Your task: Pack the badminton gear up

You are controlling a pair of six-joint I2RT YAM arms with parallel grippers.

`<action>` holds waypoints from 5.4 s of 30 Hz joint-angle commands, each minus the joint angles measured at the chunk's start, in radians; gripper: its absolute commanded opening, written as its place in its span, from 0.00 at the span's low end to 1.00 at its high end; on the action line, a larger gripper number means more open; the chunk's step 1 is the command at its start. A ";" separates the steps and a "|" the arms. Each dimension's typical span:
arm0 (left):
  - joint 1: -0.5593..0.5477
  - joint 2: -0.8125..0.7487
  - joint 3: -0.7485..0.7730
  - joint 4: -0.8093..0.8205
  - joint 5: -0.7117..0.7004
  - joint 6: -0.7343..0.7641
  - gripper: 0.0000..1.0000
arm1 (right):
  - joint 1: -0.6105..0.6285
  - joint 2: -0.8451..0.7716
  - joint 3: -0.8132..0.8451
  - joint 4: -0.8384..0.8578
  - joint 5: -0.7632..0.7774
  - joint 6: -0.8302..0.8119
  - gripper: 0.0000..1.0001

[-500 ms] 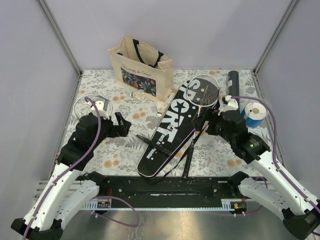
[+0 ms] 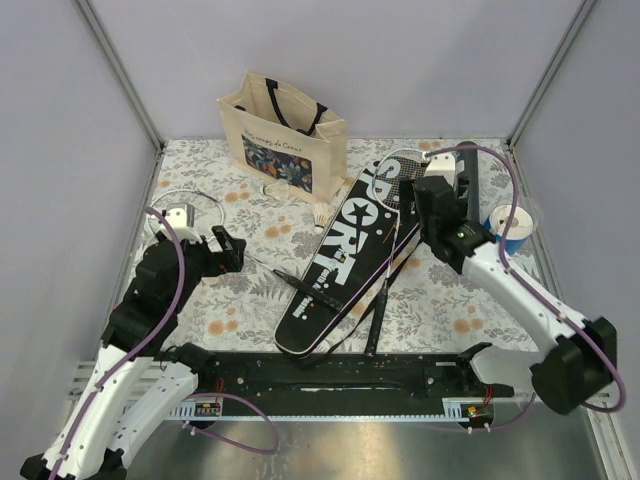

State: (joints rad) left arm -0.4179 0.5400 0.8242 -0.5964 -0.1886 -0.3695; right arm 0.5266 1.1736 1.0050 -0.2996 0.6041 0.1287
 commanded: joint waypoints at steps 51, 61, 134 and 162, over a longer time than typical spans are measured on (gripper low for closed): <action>-0.001 0.037 0.019 0.041 -0.006 0.014 0.99 | -0.517 1.063 0.860 -0.458 -0.145 -0.215 0.90; -0.001 0.040 0.018 0.041 -0.025 0.017 0.99 | -0.520 1.103 0.908 -0.578 -0.116 -0.212 0.82; -0.038 0.400 -0.158 0.995 0.695 -0.609 0.99 | 0.256 -0.068 -0.054 0.497 -0.854 0.471 0.42; -0.027 0.178 -0.192 0.700 0.235 -0.698 0.41 | 0.288 -0.112 -0.147 0.467 -0.896 0.508 0.98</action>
State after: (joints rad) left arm -0.4538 0.7807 0.5343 0.2462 0.2626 -1.1221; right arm 0.8051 1.1557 0.8825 0.1913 -0.3862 0.6220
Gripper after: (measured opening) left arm 0.688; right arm 0.986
